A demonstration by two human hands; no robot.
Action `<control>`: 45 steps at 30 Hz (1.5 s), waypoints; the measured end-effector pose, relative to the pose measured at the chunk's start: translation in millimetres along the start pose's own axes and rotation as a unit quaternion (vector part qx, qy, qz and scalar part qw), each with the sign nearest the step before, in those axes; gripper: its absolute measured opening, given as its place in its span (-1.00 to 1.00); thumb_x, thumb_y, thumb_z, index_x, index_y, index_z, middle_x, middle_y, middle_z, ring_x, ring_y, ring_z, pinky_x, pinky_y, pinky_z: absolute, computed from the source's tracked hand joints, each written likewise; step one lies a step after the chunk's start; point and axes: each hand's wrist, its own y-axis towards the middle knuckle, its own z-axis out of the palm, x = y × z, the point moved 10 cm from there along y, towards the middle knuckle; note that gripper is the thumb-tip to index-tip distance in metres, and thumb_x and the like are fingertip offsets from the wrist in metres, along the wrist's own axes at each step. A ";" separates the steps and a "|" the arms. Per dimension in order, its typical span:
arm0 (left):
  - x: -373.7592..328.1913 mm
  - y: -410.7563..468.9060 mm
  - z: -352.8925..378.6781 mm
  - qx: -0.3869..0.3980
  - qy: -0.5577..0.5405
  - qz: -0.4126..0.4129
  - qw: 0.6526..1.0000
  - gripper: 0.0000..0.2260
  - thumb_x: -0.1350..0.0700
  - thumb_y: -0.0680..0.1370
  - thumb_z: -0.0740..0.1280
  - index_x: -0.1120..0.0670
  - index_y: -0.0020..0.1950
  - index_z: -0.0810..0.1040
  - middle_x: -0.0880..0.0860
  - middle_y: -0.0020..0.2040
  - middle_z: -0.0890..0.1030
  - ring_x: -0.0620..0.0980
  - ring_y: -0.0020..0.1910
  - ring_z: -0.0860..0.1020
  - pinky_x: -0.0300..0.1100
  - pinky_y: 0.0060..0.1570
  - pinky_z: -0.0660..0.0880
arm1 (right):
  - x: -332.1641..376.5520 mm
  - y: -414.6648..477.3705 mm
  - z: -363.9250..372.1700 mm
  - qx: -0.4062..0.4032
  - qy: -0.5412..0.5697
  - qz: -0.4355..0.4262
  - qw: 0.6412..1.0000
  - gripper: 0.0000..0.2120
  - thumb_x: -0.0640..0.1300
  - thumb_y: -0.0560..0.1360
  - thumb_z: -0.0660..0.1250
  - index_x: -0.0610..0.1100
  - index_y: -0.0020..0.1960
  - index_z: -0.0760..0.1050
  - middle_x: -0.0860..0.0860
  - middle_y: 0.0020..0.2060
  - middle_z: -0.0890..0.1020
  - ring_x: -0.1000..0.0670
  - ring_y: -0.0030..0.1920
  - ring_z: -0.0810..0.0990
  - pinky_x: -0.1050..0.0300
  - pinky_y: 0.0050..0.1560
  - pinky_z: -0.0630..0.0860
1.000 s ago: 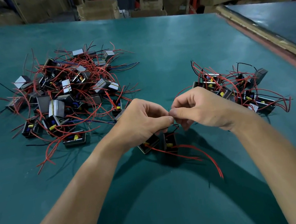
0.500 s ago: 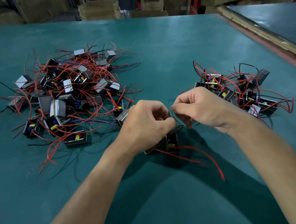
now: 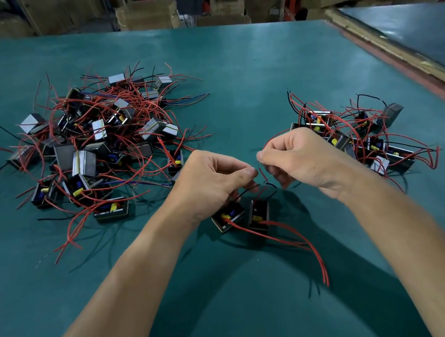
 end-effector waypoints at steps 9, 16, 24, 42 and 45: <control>3.8 0.8 4.9 -0.013 -0.040 -0.002 0.999 -0.87 0.09 0.47 0.49 0.10 -0.25 0.73 0.02 -0.38 0.67 -0.15 -0.57 0.29 -0.35 -0.53 0.26 | 12.2 -3.2 -3.3 -0.055 -0.037 -0.057 0.996 -0.69 -0.16 0.50 0.36 -0.30 -0.36 0.48 -0.09 -0.50 0.45 -0.03 -0.44 0.37 0.05 -0.35 0.36; 11.3 2.9 6.8 0.016 -0.097 -0.047 0.994 -0.91 0.13 0.46 0.48 0.11 -0.23 0.71 0.02 -0.40 0.63 -0.12 -0.47 0.38 -0.35 -0.46 0.33 | 35.3 -11.8 -7.4 -0.038 -0.054 -0.145 0.987 -0.87 -0.23 0.49 0.43 -0.14 -0.23 0.63 -0.09 -0.38 0.67 0.04 -0.42 0.53 -0.01 -0.33 0.53; 4.6 1.2 6.0 0.051 -0.050 -0.030 0.997 -0.85 0.16 0.48 0.46 0.09 -0.30 0.70 0.04 -0.41 0.63 -0.10 -0.48 0.37 -0.31 -0.46 0.32 | 35.9 -14.4 -2.2 0.025 -0.107 -0.164 0.980 -0.89 -0.22 0.49 0.45 -0.10 -0.20 0.67 -0.04 -0.37 0.67 0.07 -0.38 0.54 0.03 -0.28 0.53; -31.5 -8.3 12.0 0.009 0.234 0.175 0.956 -0.87 0.18 0.48 0.40 0.05 -0.27 0.64 -0.05 -0.46 0.55 -0.09 -0.48 0.46 -0.24 -0.41 0.38 | -14.4 -17.5 22.5 0.140 0.058 0.151 0.977 -0.71 -0.26 0.49 0.28 -0.12 -0.40 0.49 -0.01 -0.50 0.47 0.06 -0.53 0.35 0.28 -0.53 0.29; -18.6 -1.1 8.6 0.039 0.115 0.099 0.988 -0.83 0.20 0.55 0.38 0.10 -0.24 0.65 -0.01 -0.43 0.59 -0.09 -0.45 0.43 -0.24 -0.39 0.35 | 0.8 -14.6 16.7 0.135 0.083 0.072 0.985 -0.71 -0.25 0.54 0.33 -0.11 -0.34 0.59 0.00 -0.45 0.54 0.09 -0.50 0.43 0.31 -0.49 0.38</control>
